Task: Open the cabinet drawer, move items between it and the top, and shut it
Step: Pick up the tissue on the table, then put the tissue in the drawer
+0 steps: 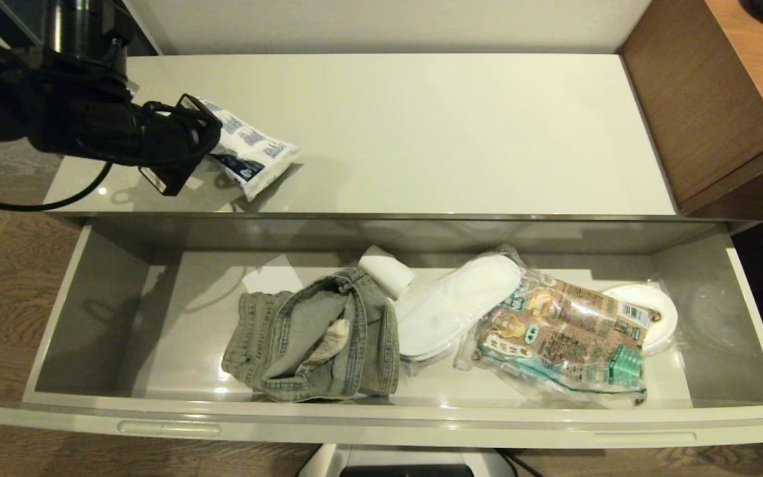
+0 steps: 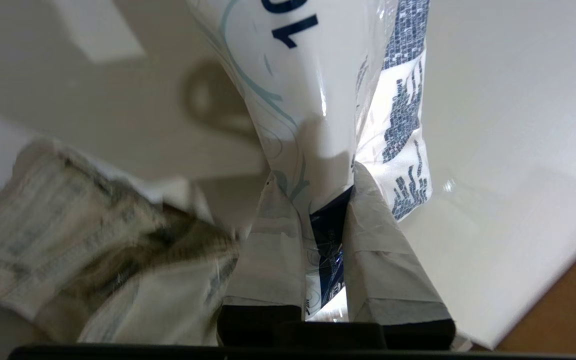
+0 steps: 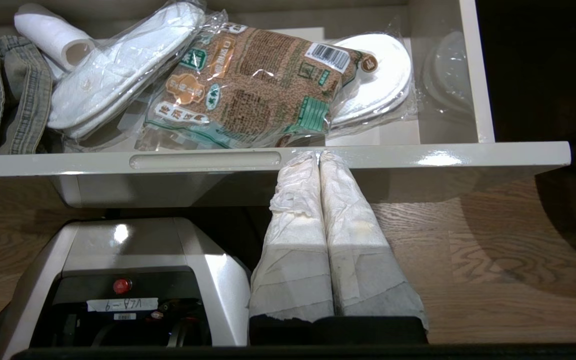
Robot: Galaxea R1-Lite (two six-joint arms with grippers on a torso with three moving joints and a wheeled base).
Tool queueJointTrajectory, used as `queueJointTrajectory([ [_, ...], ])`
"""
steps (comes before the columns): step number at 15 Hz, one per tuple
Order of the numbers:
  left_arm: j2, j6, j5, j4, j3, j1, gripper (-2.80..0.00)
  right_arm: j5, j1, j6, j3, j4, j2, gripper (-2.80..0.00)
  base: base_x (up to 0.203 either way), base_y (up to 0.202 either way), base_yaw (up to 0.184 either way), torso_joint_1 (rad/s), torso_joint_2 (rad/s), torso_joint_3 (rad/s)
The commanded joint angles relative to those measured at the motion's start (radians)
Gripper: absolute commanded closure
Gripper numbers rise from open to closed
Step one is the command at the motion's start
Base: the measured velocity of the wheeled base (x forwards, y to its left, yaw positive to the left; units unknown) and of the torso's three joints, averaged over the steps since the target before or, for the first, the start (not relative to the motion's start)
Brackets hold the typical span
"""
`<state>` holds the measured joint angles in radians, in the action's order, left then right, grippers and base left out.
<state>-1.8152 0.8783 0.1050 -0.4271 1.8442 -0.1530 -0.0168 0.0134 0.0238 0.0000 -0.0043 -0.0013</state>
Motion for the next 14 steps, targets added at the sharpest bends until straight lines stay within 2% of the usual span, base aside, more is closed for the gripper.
queueJointTrajectory([
  [1,0.153,0.006,0.016,-0.014,-0.069,-0.003,0.0,0.0,0.0,-0.001,0.002,0.0,-0.006,0.0,0.0,0.0,0.0,0.0,0.0,0.0],
  [4,0.37,0.008,0.048,-0.091,-0.232,0.0,0.0,0.0,0.0,-0.001,0.002,0.0,-0.006,0.0,0.0,0.0,0.0,0.0,0.0,0.0],
  [5,0.427,0.009,0.052,-0.146,-0.286,0.01,0.0,0.0,0.0,-0.001,0.002,0.0,-0.006,0.0,0.0,0.0,0.0,0.0,0.0,0.0],
  [7,0.518,0.013,0.053,-0.325,-0.409,0.053,0.0,0.0,0.0,0.001,0.002,0.0,-0.006,0.0,0.0,0.0,0.0,0.0,0.0,0.0],
  [8,0.541,0.016,0.051,-0.372,-0.46,0.068,0.0,0.0,0.0,-0.001,0.002,0.0,-0.006,0.0,0.0,0.0,0.0,0.0,0.0,0.0],
  [10,0.562,0.023,0.05,-0.399,-0.491,0.08,0.0,0.0,0.0,-0.001,0.002,0.0,-0.006,0.0,0.0,0.0,0.0,0.0,0.0,0.0],
  [12,0.584,0.033,0.049,-0.398,-0.616,0.082,0.0,0.0,0.0,-0.001,0.002,0.0,-0.006,0.0,0.0,0.0,0.0,0.0,0.0,0.0],
  [14,0.596,0.039,0.048,-0.392,-0.657,0.086,0.0,0.0,0.0,-0.001,0.002,0.0,-0.006,0.0,0.0,0.0,0.0,0.0,0.0,0.0],
])
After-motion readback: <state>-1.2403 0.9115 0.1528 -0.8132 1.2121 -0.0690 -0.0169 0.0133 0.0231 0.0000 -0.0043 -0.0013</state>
